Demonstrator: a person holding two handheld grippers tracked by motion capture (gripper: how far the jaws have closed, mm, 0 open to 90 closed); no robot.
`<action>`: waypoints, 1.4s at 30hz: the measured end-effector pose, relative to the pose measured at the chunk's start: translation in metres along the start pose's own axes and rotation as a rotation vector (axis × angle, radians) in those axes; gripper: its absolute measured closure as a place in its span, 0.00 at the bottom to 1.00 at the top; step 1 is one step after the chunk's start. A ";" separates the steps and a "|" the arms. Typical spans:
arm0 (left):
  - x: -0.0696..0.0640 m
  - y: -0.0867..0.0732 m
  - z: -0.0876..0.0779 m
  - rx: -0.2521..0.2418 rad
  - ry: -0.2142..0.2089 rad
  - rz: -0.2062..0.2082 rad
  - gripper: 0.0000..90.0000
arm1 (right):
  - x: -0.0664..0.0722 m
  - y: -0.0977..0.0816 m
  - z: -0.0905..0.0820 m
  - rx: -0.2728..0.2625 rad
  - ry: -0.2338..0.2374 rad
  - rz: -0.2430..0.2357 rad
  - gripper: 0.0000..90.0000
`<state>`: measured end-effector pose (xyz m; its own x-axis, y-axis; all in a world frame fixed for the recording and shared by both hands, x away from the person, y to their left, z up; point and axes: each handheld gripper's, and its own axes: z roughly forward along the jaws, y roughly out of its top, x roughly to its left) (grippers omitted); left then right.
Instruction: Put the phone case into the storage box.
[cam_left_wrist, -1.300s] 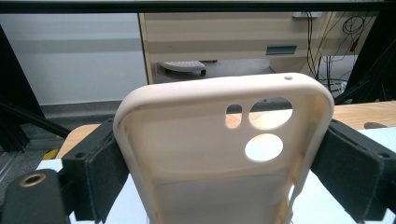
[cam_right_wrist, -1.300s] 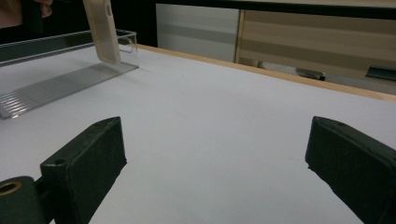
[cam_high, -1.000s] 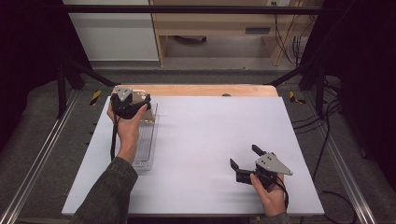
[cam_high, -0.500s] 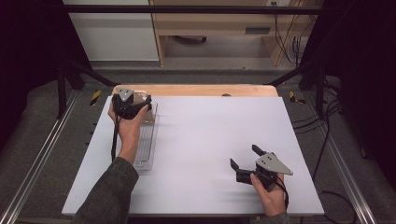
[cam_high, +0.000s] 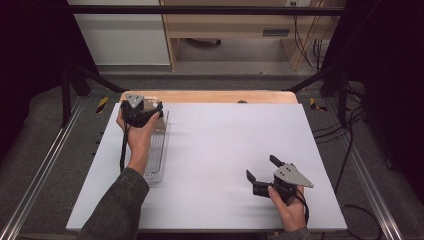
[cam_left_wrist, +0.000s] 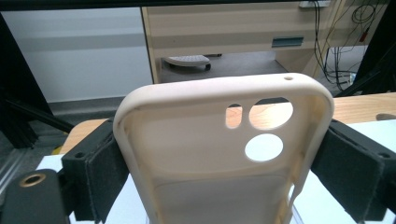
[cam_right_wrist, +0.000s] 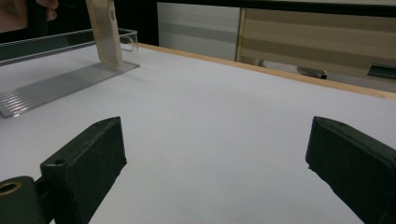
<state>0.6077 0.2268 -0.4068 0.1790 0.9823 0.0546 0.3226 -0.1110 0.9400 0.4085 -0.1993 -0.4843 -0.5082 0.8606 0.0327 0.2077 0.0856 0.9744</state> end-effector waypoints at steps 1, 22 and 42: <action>0.000 0.001 0.000 -0.002 0.001 0.003 0.11 | 0.000 0.000 0.000 0.000 0.001 -0.001 0.05; 0.001 0.004 0.005 0.030 0.014 0.011 0.11 | 0.000 0.000 0.000 0.001 0.004 0.003 0.05; -0.003 0.010 0.004 0.055 0.014 0.020 0.11 | 0.000 0.000 0.000 0.003 0.007 0.008 0.05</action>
<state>0.6144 0.2226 -0.3990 0.1731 0.9818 0.0782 0.3701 -0.1384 0.9186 0.4083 -0.1993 -0.4844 -0.5123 0.8578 0.0423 0.2146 0.0802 0.9734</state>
